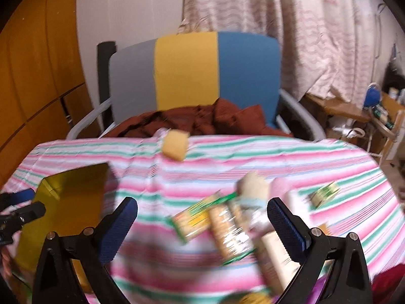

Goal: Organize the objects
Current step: 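Move the left tool toward the yellow sponge beside the tray, then grasp the yellow sponge with the left tool and lift it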

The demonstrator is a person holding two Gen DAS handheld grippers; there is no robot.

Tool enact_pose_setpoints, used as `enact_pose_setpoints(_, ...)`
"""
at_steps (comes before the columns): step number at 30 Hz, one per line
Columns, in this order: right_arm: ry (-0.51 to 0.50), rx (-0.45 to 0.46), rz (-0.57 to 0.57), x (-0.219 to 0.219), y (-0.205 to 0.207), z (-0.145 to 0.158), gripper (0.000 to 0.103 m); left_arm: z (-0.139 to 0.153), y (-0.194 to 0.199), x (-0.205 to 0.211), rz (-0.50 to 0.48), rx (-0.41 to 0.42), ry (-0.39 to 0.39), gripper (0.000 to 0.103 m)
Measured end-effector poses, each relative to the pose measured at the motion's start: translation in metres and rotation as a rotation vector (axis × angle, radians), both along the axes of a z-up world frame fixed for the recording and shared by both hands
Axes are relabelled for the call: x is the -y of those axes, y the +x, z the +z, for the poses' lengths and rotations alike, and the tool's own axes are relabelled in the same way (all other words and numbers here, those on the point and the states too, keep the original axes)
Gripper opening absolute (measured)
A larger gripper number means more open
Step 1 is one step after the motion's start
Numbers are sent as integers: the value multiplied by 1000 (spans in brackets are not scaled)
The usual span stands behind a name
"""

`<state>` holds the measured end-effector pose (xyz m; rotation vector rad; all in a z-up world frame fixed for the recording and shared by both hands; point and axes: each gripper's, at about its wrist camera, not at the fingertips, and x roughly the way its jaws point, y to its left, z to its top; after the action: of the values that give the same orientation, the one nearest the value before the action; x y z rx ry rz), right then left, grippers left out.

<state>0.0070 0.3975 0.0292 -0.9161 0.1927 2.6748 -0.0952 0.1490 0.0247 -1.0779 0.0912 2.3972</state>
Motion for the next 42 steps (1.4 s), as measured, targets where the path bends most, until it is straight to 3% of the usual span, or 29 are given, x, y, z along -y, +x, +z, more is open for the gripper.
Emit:
enact_pose_setpoints(5, -34, -30, -54, -44, -3, -7, 103, 2, -37, -37, -20, 44, -8, 82)
enact_pose_setpoints(9, -77, -67, -91, -67, 2, -14, 103, 2, -58, -68, -70, 29, -45, 81)
enact_pose_setpoints(16, -152, -51, -86, -77, 6, -20, 103, -9, -103, -123, -117, 45, -103, 81)
enact_pose_setpoints(30, -250, -64, -111, -95, 11, -20, 103, -60, -173, -213, -153, -57, -289, 83)
enact_pose_setpoints(39, -283, -86, -187, -113, 20, -21, 103, -97, -208, -236, -123, -22, -359, 84)
enact_pose_setpoints(41, -286, -84, -203, -116, 21, -22, 103, -102, -209, -238, -128, -22, -383, 75)
enact_pose_setpoints(42, -288, -83, -210, -118, 21, -22, 103, -103, -209, -239, -143, -13, -366, 57)
